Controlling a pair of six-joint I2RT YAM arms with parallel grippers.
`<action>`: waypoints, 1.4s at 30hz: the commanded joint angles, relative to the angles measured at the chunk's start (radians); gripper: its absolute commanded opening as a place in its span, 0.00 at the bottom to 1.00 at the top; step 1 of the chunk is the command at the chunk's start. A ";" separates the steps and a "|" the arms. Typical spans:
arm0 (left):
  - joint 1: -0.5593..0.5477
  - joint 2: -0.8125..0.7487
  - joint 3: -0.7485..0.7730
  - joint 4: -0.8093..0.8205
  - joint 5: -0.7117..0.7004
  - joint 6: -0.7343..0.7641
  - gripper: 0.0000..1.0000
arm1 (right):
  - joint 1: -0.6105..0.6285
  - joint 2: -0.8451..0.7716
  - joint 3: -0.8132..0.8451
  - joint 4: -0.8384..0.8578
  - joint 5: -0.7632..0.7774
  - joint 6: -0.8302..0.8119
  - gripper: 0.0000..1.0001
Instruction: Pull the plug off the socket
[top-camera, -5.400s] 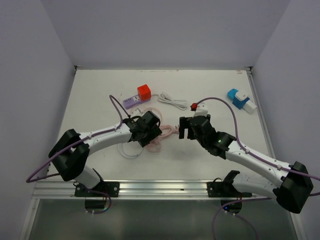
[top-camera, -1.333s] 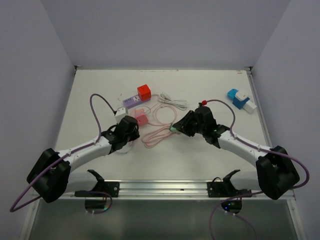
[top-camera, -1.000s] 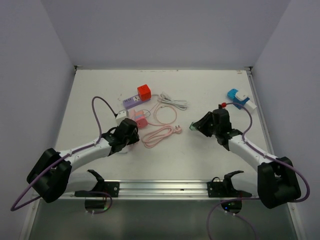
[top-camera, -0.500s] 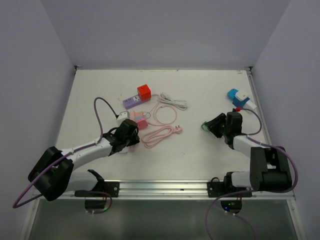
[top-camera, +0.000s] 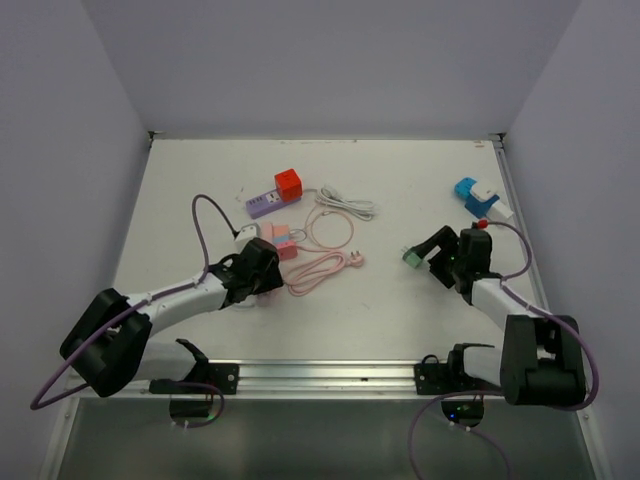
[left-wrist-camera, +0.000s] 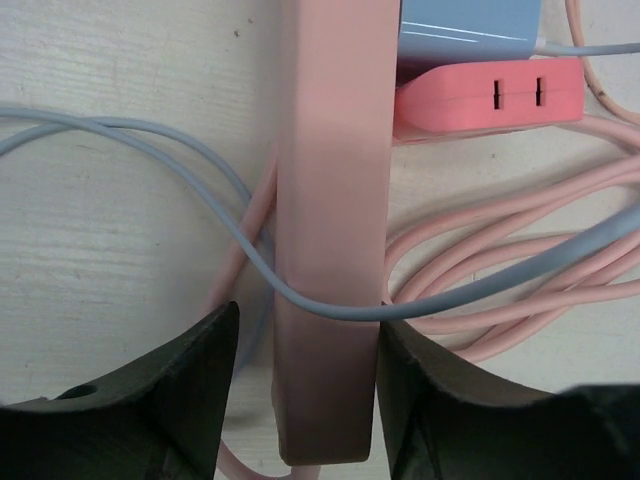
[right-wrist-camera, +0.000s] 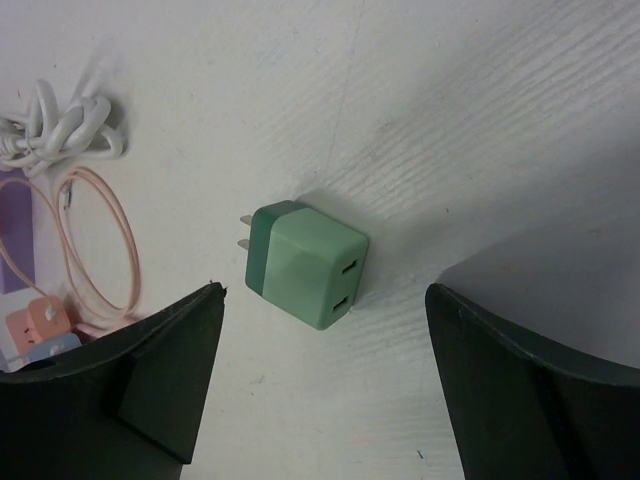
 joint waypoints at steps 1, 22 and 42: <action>0.006 0.002 0.056 -0.024 -0.009 0.014 0.60 | -0.003 -0.057 0.031 -0.096 0.039 -0.054 0.86; 0.018 0.274 0.320 -0.192 -0.068 0.131 0.58 | 0.016 -0.143 0.140 -0.278 0.001 -0.220 0.90; 0.019 0.190 0.395 -0.138 0.037 0.351 0.00 | 0.361 -0.119 0.246 -0.126 -0.162 -0.415 0.86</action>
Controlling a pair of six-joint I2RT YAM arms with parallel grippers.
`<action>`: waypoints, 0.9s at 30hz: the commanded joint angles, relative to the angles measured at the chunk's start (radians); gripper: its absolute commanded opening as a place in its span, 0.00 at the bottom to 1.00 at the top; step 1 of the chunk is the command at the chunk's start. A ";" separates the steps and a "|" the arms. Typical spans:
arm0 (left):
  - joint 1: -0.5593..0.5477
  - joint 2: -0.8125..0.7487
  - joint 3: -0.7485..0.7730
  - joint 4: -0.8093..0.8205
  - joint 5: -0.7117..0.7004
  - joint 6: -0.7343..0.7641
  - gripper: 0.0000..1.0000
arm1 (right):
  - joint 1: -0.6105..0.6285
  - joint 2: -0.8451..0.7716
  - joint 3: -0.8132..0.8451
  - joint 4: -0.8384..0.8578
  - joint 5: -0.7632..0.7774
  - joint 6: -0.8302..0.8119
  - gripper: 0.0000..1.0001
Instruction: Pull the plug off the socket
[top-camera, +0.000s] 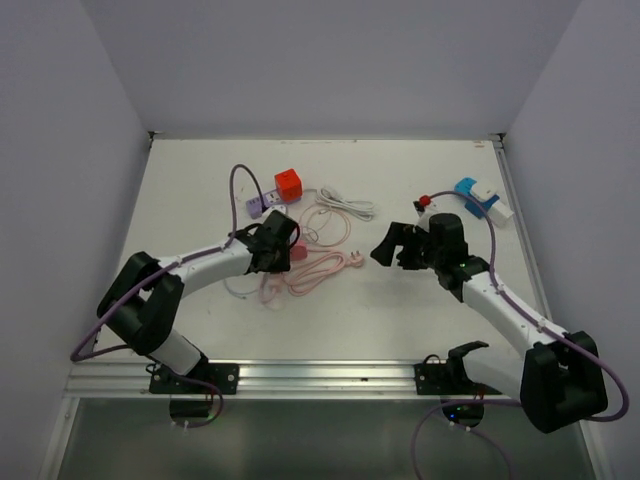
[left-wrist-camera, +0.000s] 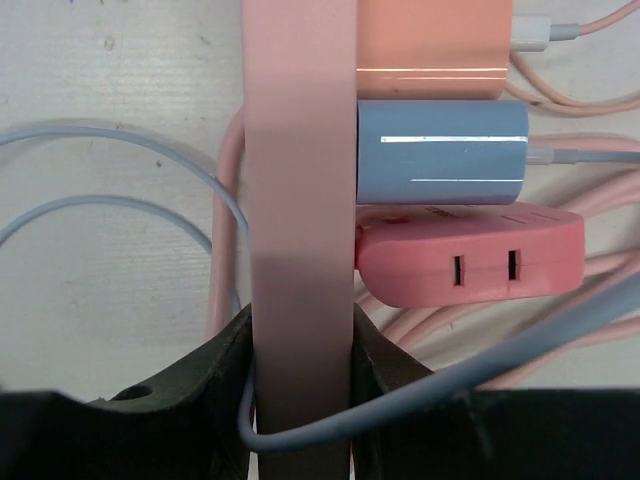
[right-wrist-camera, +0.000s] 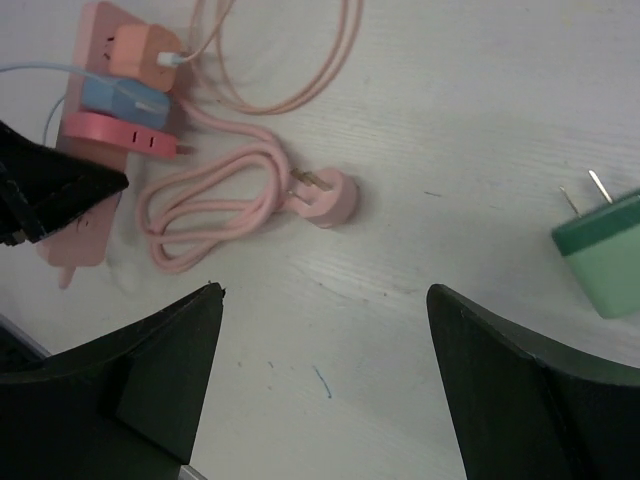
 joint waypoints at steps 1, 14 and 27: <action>0.006 -0.109 0.069 0.041 0.056 0.107 0.00 | 0.089 0.029 0.101 0.102 -0.037 -0.070 0.86; 0.017 -0.185 0.179 -0.013 0.251 0.190 0.00 | 0.334 0.213 0.328 0.100 0.011 -0.179 0.73; 0.015 -0.199 0.246 -0.074 0.386 0.210 0.00 | 0.400 0.288 0.402 0.099 0.093 -0.274 0.68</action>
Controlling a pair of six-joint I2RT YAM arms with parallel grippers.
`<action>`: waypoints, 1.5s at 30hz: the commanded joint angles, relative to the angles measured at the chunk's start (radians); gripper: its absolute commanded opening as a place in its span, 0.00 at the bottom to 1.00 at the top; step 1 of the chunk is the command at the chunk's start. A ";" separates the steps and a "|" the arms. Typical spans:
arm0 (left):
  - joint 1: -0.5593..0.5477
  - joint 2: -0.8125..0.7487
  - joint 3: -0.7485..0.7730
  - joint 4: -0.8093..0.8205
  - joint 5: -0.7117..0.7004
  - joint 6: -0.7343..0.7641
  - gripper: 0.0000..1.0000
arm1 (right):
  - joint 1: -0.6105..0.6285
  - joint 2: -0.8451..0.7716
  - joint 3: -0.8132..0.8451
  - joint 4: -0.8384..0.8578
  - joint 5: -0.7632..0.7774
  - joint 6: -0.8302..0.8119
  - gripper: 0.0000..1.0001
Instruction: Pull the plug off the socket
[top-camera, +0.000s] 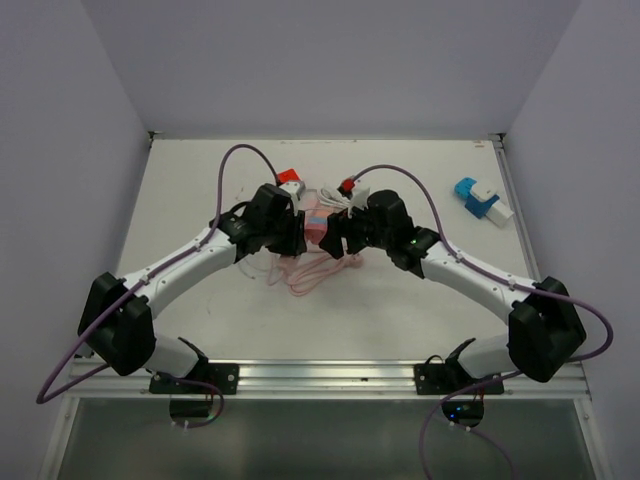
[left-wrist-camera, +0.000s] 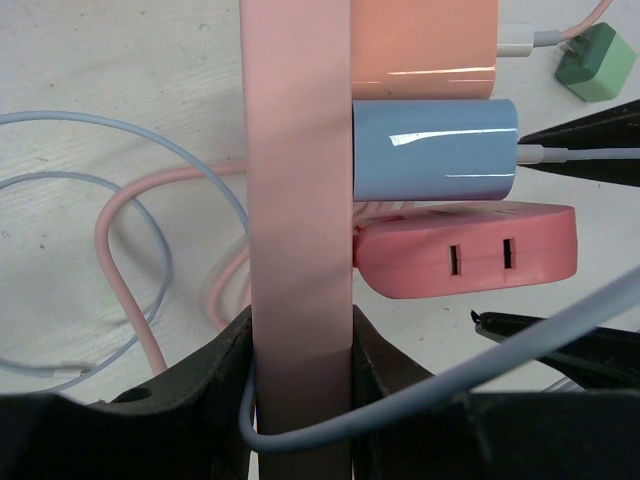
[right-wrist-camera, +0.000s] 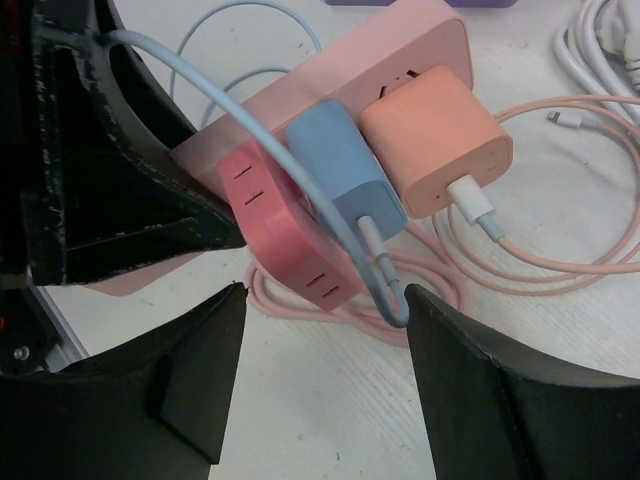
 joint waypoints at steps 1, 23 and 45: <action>0.008 -0.056 0.063 0.028 0.062 0.027 0.00 | 0.009 0.011 0.052 0.022 0.039 -0.053 0.68; 0.030 -0.034 0.078 0.032 0.076 -0.008 0.00 | 0.060 0.037 0.084 -0.020 -0.059 -0.102 0.43; 0.057 -0.048 0.052 0.091 0.163 -0.051 0.00 | 0.062 -0.052 -0.020 0.069 -0.042 0.006 0.71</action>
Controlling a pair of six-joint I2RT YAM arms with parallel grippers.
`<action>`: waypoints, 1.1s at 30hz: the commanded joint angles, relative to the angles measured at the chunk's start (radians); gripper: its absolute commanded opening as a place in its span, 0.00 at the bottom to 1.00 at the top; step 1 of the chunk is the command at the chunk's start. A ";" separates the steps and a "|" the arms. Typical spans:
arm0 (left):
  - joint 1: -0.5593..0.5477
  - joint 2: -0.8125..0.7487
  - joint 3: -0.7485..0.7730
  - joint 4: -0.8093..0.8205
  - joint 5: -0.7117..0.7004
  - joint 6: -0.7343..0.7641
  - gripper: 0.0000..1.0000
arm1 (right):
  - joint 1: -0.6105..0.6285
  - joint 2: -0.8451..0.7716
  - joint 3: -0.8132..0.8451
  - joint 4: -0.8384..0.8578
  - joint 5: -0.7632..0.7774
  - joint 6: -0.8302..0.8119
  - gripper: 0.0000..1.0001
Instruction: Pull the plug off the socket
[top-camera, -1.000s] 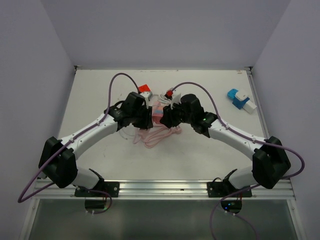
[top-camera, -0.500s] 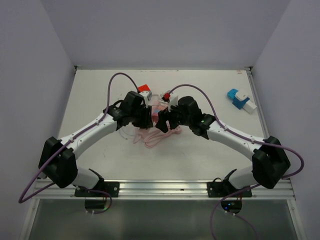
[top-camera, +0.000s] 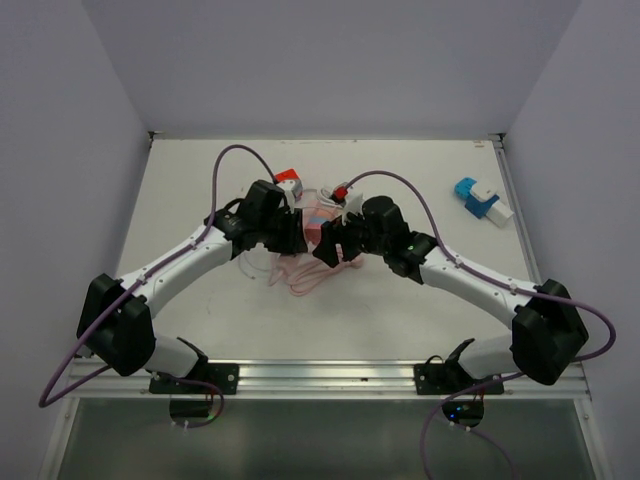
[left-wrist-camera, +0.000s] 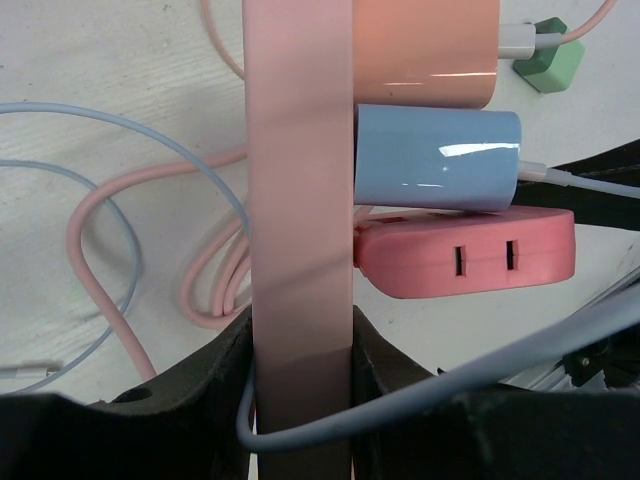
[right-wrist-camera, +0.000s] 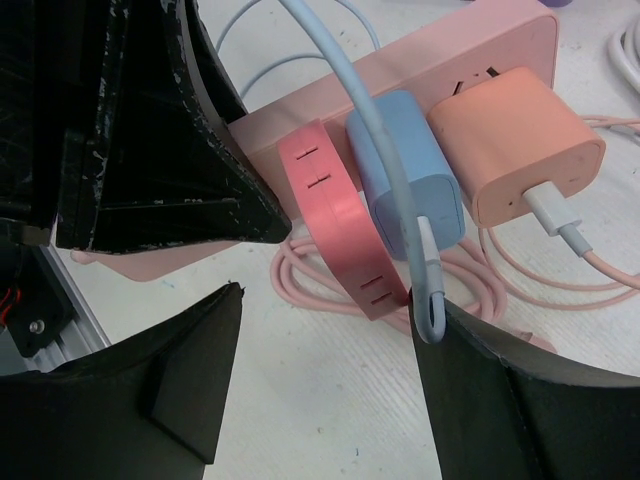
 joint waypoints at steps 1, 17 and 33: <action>0.010 -0.039 0.038 0.110 0.054 -0.033 0.00 | 0.002 -0.042 -0.008 0.061 -0.042 0.018 0.71; 0.012 -0.016 0.050 0.088 0.055 -0.058 0.00 | 0.028 -0.039 0.023 0.034 -0.007 -0.036 0.52; 0.013 -0.007 0.066 0.072 0.109 -0.001 0.00 | 0.036 -0.009 0.058 0.018 0.105 -0.085 0.52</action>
